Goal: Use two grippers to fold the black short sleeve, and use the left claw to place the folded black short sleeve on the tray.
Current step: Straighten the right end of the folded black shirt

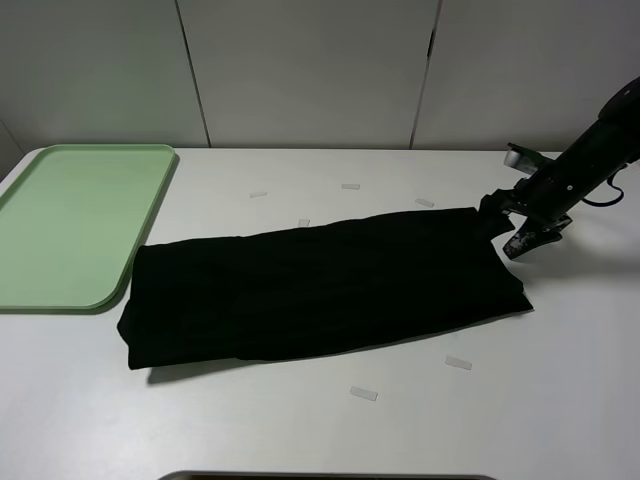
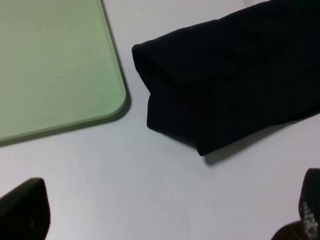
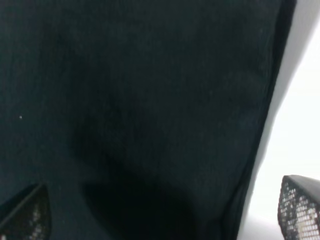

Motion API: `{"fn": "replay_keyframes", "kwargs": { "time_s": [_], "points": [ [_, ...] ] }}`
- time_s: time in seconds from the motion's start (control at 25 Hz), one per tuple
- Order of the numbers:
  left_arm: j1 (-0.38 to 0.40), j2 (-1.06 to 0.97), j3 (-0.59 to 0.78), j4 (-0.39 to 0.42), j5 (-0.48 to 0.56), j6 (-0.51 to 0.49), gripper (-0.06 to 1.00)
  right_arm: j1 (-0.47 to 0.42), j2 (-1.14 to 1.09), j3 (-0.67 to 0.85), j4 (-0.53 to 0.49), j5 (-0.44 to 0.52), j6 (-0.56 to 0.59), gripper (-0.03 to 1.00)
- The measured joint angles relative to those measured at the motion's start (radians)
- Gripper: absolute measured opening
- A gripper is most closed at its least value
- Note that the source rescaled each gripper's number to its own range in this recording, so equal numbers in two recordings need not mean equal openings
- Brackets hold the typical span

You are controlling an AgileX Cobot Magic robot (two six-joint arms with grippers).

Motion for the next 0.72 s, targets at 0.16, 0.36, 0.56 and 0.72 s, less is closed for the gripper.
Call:
{"fn": "replay_keyframes", "kwargs": {
  "time_s": [0.16, 0.36, 0.56, 0.72],
  "points": [
    [0.000, 0.000, 0.000, 0.000, 0.000, 0.000, 1.00, 0.028, 0.004, 0.000, 0.045, -0.006, -0.016, 1.00],
    [0.000, 0.000, 0.000, 0.000, 0.000, 0.000, 1.00, 0.078, 0.008, 0.000, 0.076, -0.010, -0.034, 1.00],
    [0.000, 0.000, 0.000, 0.000, 0.000, 0.000, 1.00, 0.114, 0.008, 0.000, 0.075, -0.013, -0.042, 1.00],
    [0.000, 0.000, 0.000, 0.000, 0.000, 0.000, 1.00, 0.119, 0.008, 0.000, 0.060, -0.017, -0.043, 1.00]
  ]
}}
